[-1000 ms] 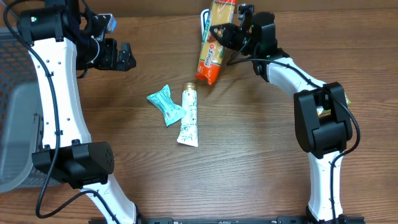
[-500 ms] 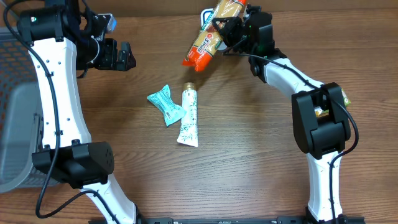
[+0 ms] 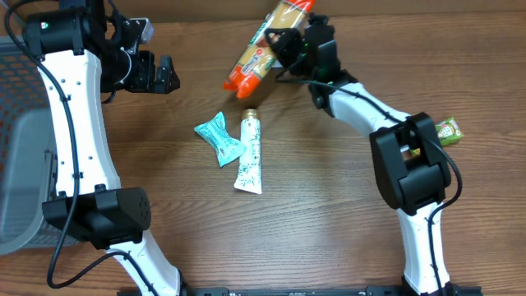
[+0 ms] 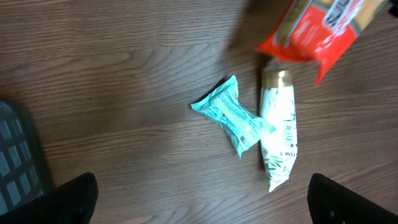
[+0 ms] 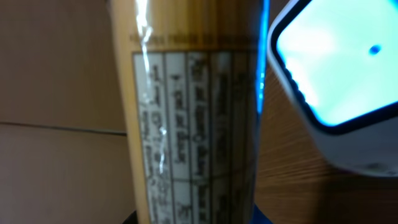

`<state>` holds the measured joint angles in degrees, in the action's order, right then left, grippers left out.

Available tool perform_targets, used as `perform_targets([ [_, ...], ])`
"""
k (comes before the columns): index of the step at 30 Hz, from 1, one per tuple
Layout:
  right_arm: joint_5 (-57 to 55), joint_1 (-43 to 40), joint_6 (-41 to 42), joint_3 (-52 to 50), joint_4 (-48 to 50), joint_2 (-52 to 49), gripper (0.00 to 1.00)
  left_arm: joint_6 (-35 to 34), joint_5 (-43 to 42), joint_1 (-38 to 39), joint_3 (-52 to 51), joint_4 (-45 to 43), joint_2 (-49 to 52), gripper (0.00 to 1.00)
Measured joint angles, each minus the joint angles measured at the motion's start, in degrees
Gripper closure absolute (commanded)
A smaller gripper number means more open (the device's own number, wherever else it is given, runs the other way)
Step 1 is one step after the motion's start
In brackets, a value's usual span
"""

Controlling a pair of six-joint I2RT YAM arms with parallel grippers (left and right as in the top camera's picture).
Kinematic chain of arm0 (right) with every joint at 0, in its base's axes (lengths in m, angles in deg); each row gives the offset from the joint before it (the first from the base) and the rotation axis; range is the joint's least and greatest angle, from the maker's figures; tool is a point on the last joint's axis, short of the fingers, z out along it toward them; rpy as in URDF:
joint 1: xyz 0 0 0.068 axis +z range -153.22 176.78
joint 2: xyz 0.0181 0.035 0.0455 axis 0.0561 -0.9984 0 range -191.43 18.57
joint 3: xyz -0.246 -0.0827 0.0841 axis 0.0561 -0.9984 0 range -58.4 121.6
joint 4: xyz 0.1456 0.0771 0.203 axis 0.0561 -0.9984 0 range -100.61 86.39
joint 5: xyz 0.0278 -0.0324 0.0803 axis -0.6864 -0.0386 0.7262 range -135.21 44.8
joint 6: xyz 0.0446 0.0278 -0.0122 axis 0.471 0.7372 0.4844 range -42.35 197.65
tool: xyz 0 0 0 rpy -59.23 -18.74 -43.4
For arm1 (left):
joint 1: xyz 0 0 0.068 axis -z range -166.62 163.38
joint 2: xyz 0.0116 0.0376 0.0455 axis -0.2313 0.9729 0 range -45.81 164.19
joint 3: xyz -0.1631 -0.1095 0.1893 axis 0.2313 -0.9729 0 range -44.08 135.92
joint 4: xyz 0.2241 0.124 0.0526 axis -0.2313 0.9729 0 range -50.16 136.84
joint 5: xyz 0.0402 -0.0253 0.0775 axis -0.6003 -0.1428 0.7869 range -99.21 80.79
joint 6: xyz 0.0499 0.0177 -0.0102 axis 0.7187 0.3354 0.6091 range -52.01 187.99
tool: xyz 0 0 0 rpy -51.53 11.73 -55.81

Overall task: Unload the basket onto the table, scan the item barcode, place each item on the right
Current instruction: 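Hold the pasta pack upright in front of the scanner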

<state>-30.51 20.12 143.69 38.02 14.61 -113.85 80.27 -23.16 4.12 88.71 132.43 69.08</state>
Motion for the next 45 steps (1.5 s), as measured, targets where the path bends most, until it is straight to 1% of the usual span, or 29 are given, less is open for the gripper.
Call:
perform_targets([
  [5,-0.6,2.3,0.0,0.0,-0.2,0.0,0.96,0.0,0.0,0.0,0.0,0.0,0.0,0.01],
  [11,-2.3,1.8,0.0,0.0,-3.3,0.0,0.96,0.0,0.0,0.0,0.0,0.0,0.0,0.0],
  [16,-3.2,1.4,0.0,0.0,-2.8,-0.5,0.96,0.0,0.0,0.0,0.0,0.0,0.0,0.0],
  [21,-3.1,1.4,-2.5,0.0,-0.1,-1.2,0.96,0.0,0.0,0.0,0.0,0.0,0.0,0.0],
  [26,-2.5,1.4,-4.0,0.0,0.4,-1.2,0.96,0.0,0.0,0.0,0.0,0.0,0.0,0.0],
  [32,2.6,1.1,-7.8,0.0,1.6,-1.0,0.96,0.0,0.0,0.0,0.0,0.0,0.0,0.01],
  [34,3.7,1.1,-10.4,0.0,-2.2,-0.5,0.96,0.0,0.0,0.0,0.0,0.0,0.0,0.0],
  [37,3.7,1.1,-16.5,0.0,-12.7,1.5,0.96,0.0,0.0,0.0,0.0,0.0,0.0,0.0],
  [39,3.1,1.1,-19.6,0.0,-17.1,3.1,0.96,0.0,0.0,0.0,0.0,0.0,0.0,0.01],
  [43,0.7,1.1,-28.1,-0.1,-28.7,11.3,0.96,0.0,0.0,0.0,0.0,0.0,0.0,0.0],
  [45,-0.6,1.0,-31.5,-0.1,-33.6,17.4,0.96,0.0,0.0,0.0,0.0,0.0,0.0,0.0],
])
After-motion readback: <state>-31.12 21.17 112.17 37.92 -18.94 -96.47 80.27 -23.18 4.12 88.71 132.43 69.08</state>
